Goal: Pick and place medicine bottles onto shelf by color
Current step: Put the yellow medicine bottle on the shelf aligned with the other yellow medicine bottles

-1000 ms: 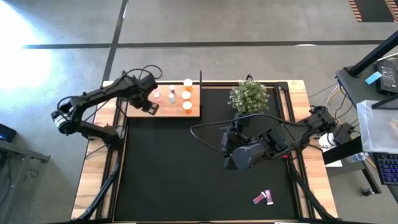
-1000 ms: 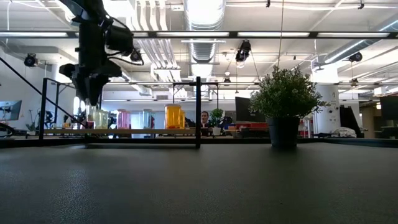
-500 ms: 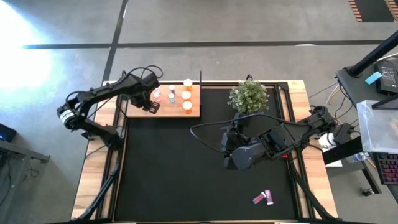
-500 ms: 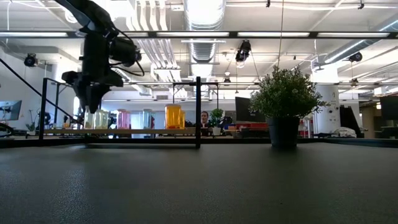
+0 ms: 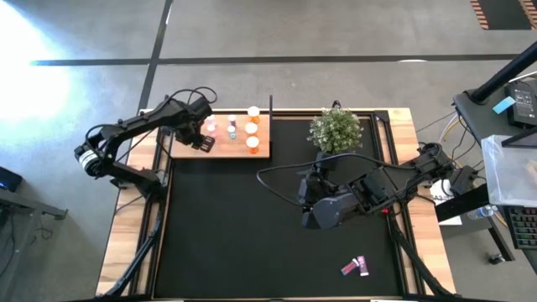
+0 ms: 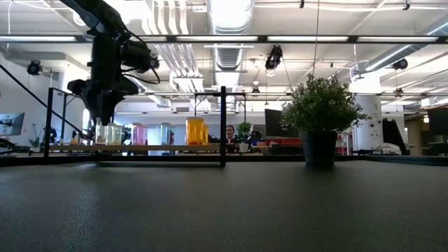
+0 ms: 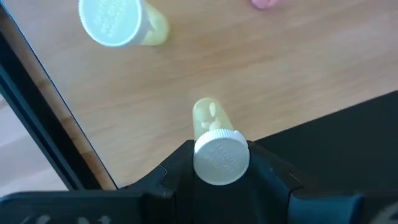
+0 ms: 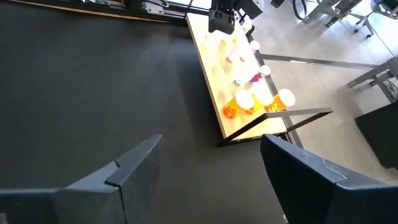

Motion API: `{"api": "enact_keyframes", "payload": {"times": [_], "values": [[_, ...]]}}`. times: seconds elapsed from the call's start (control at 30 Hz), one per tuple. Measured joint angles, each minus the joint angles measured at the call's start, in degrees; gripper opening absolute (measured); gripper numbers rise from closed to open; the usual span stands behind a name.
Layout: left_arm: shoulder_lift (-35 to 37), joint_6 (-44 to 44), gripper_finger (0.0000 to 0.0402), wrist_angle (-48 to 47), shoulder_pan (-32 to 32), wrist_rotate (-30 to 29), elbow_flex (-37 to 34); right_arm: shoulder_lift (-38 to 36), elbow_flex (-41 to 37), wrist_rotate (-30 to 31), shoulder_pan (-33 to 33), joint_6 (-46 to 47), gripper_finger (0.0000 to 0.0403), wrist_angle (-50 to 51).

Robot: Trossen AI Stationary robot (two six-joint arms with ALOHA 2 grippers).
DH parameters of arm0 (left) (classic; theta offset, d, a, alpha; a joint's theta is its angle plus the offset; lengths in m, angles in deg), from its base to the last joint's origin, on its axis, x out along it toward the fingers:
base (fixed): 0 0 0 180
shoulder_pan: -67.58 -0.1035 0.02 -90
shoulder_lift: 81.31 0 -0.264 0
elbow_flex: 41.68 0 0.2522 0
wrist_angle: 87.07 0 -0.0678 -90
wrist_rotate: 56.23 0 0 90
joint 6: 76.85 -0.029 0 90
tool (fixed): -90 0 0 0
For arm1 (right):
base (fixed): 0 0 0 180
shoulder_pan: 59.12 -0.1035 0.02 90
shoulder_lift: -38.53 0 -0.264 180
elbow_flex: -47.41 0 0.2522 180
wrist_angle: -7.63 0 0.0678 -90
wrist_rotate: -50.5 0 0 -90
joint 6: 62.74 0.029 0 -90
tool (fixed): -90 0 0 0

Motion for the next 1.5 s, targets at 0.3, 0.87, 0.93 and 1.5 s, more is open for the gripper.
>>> {"api": "enact_keyframes", "payload": {"times": [0.3,0.87,0.93,1.5], "values": [[0.0,0.0,0.0105,-1.0,-0.1,0.2,-0.4,0.0,0.0,0.0,0.0,0.0,0.0261,0.0],[0.0,0.0,0.0105,-0.9,-0.1,0.3,-0.5,0.0,0.0,0.0,0.0,0.0,0.026,0.0],[0.0,0.0,0.0105,-0.9,-0.1,0.3,-0.6,0.0,0.0,0.0,0.0,0.0,0.0259,0.0],[0.3,0.0,0.0104,2.0,-1.9,-0.3,-2.9,0.0,0.0,0.0,0.0,0.0,0.0257,0.0]]}}
